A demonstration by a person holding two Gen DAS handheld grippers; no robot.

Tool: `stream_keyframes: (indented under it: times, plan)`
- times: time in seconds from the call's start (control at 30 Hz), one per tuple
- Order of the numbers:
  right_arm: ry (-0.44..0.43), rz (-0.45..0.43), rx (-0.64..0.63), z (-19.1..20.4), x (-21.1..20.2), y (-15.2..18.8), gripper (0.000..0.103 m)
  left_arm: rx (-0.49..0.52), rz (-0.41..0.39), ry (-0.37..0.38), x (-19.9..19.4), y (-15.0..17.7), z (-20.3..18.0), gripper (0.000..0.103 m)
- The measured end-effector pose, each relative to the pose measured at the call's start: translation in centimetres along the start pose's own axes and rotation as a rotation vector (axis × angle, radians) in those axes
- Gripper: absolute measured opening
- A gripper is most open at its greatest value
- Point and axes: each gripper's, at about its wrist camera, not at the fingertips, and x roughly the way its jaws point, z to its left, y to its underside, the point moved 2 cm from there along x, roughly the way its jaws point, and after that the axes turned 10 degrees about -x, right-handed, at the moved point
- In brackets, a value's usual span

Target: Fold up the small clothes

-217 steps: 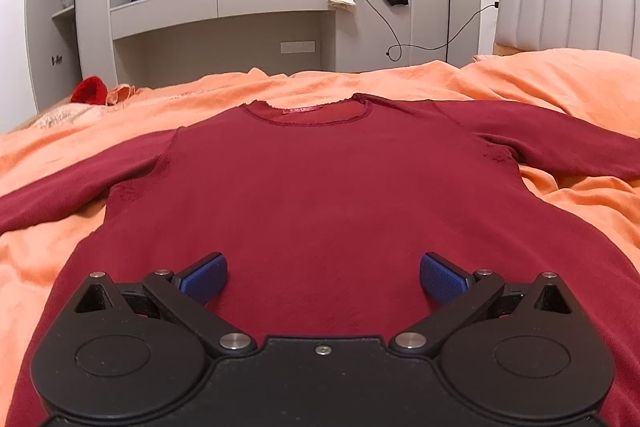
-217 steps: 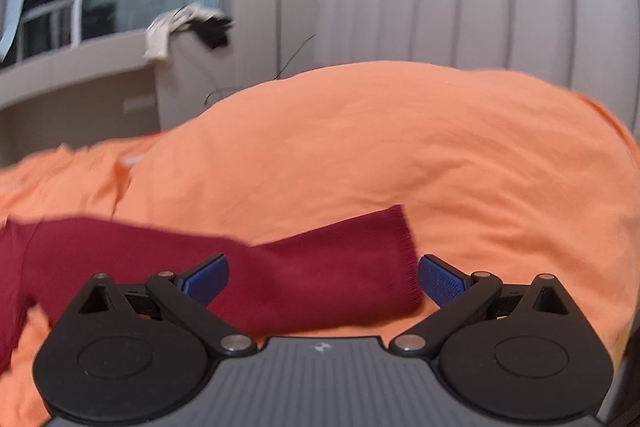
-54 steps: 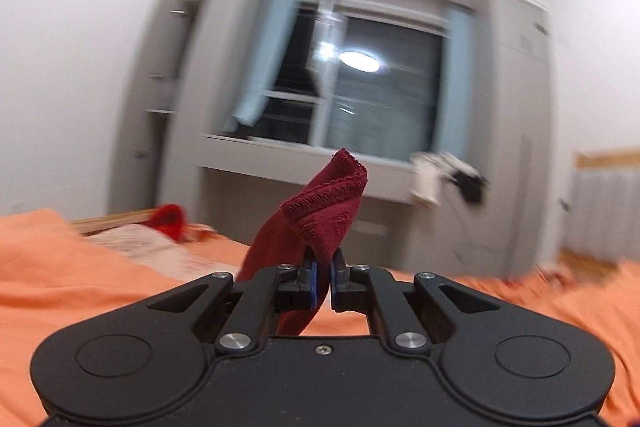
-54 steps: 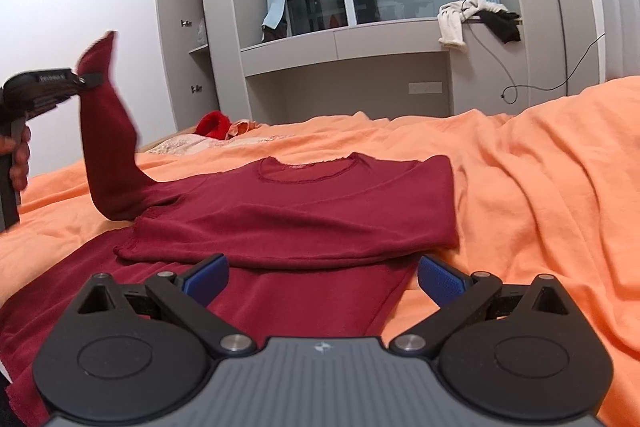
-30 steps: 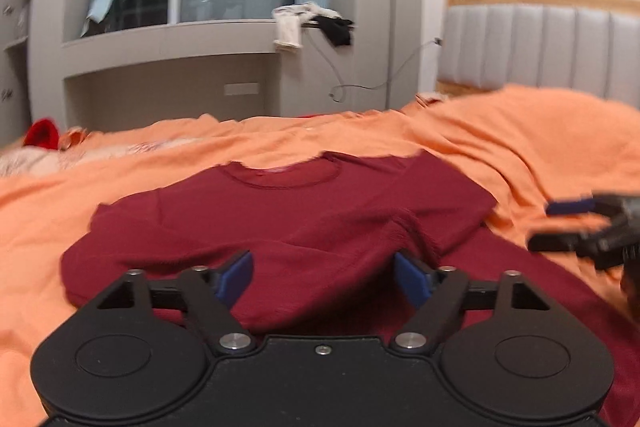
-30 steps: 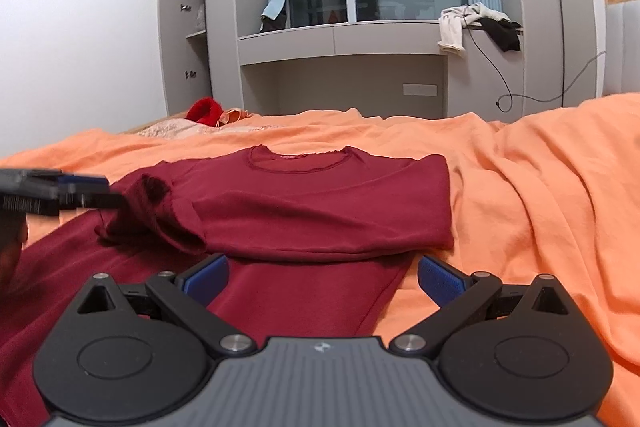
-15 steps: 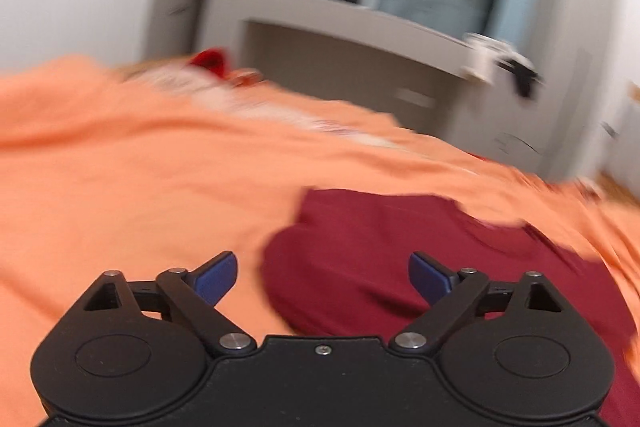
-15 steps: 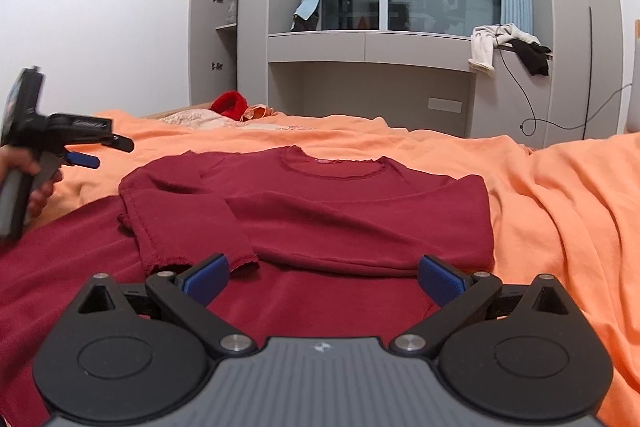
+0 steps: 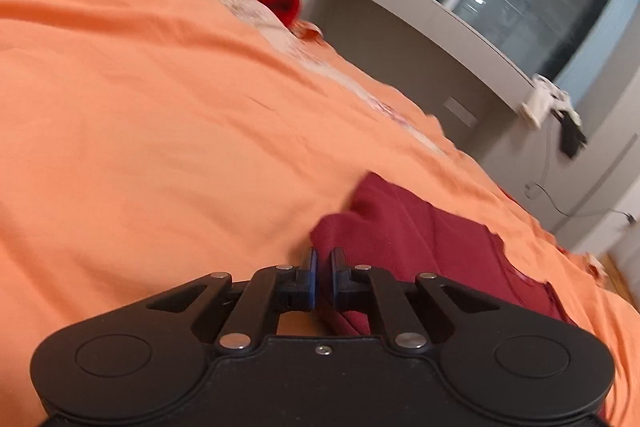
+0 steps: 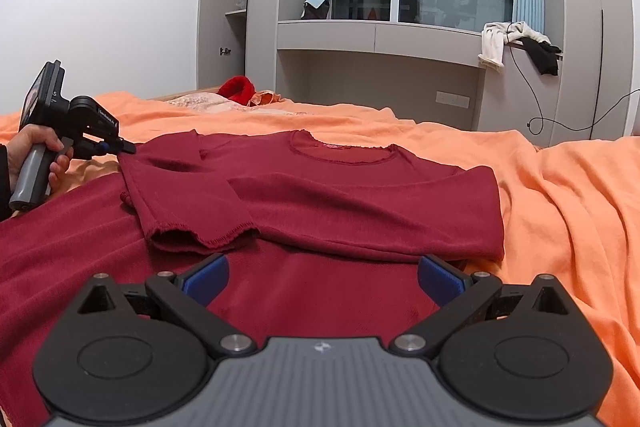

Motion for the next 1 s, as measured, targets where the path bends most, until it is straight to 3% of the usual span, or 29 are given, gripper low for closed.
stream_keyframes:
  times: [0.13,0.23,0.3,0.47,0.6,0.7,1.0]
  plan:
    - [-0.002,0.0,0.001,-0.2,-0.1,0.1,0.103,0.023,0.02,-0.045,0.3,0.4,0.0,0.011]
    - [0.0,-0.006,0.003,-0.2,-0.2,0.2,0.103,0.013,0.042,-0.024,0.2,0.5,-0.3,0.033]
    - [0.002,-0.013,0.002,-0.3,-0.5,0.2,0.103,0.009,0.022,-0.01,-0.6,0.6,-0.5,0.055]
    - [0.009,-0.05,-0.028,-0.1,-1.9,0.5,0.103,0.072,-0.024,-0.008,-3.3,1.4,-1.9,0.08]
    - [0.01,-0.09,-0.09,0.7,-3.6,1.0,0.103,0.12,-0.04,0.041,-6.3,2.6,-3.2,0.095]
    - [-0.002,-0.119,-0.128,1.5,-5.2,1.2,0.103,0.14,-0.045,0.102,-8.9,3.6,-4.2,0.101]
    - [-0.079,-0.15,-0.251,5.2,-10.6,3.6,0.103,0.271,-0.075,0.244,-17.3,9.4,-4.5,0.102]
